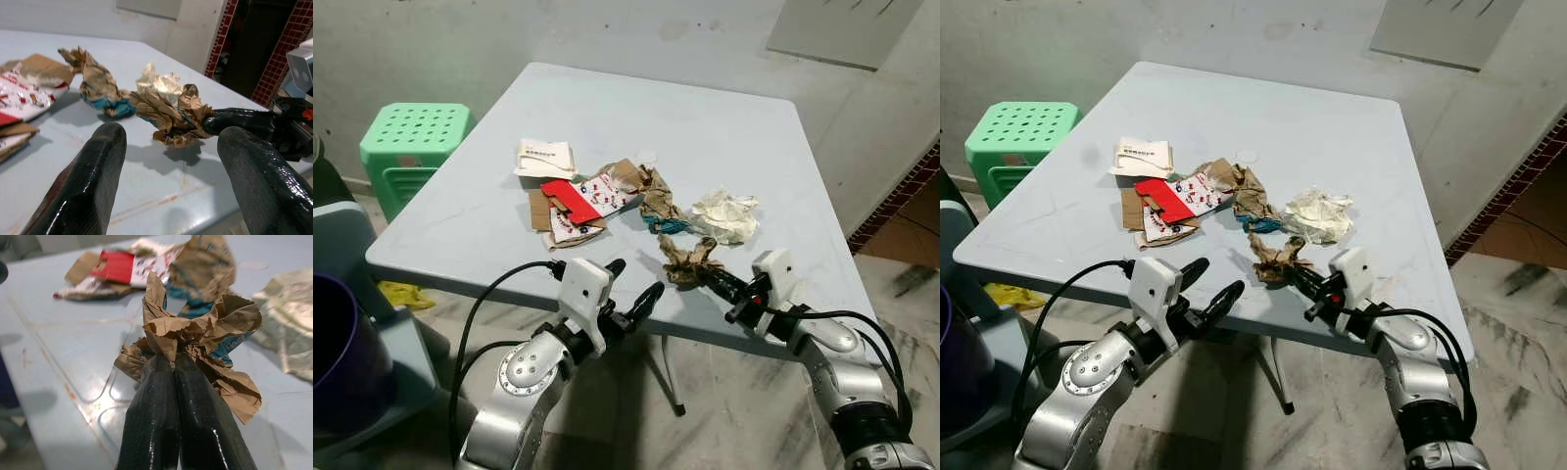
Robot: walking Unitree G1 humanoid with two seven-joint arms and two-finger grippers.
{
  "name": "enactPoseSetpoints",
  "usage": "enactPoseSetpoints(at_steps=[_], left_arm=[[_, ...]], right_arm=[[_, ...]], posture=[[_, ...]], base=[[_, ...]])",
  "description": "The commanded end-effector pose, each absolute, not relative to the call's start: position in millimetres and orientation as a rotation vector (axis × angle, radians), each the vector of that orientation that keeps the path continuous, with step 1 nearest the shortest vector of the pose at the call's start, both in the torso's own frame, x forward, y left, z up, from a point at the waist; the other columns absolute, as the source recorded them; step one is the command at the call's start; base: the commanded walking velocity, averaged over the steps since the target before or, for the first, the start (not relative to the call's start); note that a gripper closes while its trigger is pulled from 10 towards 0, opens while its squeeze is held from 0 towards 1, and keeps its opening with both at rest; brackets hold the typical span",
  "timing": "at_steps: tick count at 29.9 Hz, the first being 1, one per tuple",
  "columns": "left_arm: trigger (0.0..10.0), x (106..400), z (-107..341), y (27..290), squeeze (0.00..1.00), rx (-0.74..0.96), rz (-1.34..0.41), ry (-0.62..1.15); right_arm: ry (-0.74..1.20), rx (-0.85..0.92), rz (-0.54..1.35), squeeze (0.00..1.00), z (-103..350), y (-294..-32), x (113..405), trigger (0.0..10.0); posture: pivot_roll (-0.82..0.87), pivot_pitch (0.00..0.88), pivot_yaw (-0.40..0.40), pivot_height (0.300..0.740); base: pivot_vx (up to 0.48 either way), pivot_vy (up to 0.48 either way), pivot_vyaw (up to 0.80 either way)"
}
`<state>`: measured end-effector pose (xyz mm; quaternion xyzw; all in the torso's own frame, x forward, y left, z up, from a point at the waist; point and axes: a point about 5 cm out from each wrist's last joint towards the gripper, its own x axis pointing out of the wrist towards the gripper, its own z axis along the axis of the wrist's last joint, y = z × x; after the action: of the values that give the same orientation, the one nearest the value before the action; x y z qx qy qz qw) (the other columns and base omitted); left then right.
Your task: Picking trash to rubbish bin
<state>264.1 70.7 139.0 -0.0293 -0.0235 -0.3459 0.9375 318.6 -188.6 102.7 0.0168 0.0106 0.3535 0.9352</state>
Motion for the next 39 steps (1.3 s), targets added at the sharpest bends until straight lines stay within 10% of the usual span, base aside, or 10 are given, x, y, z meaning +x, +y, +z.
enactPoseSetpoints(at_steps=[1, 16, 17, 20, 21, 39], left_arm=[[10.0, 267, 140, 69, 0.0, -0.057, -0.703, -0.054], [10.0, 296, 163, 87, 0.0, -0.099, -0.605, -0.143], [10.0, 298, 164, 88, 0.0, -0.09, -0.604, -0.149], [10.0, 299, 167, 90, 0.0, -0.062, -0.614, -0.161], [10.0, 300, 169, 91, 0.0, -0.012, -0.632, -0.174], [10.0, 295, 190, 108, 0.0, 0.244, -0.932, -0.21]], right_arm=[[-0.005, 0.047, 0.686, 0.0, 104, -196, 316, 0.0], [-0.114, 0.101, 0.642, 0.0, 127, -209, 307, 0.0], [-0.109, 0.091, 0.648, 0.0, 127, -207, 307, 2.5], [-0.097, 0.063, 0.65, 0.0, 129, -205, 307, 4.2], [-0.103, 0.065, 0.668, 0.0, 132, -203, 308, 10.0], [-0.063, -0.142, 0.985, 0.0, 164, -194, 301, 10.0]], posture=[[0.05, 0.09, -0.104, 0.74], [0.06, 0.048, -0.116, 0.74], [0.06, 0.046, -0.115, 0.74], [0.07, 0.045, -0.116, 0.74], [0.07, 0.044, -0.118, 0.74], [0.08, 0.06, -0.117, 0.74]], base=[[0.0, 0.0, 0.0], [0.0, 0.0, 0.0], [0.0, 0.0, 0.0], [0.0, 0.0, 0.0], [0.0, 0.0, 0.0], [0.0, 0.0, 0.0]])
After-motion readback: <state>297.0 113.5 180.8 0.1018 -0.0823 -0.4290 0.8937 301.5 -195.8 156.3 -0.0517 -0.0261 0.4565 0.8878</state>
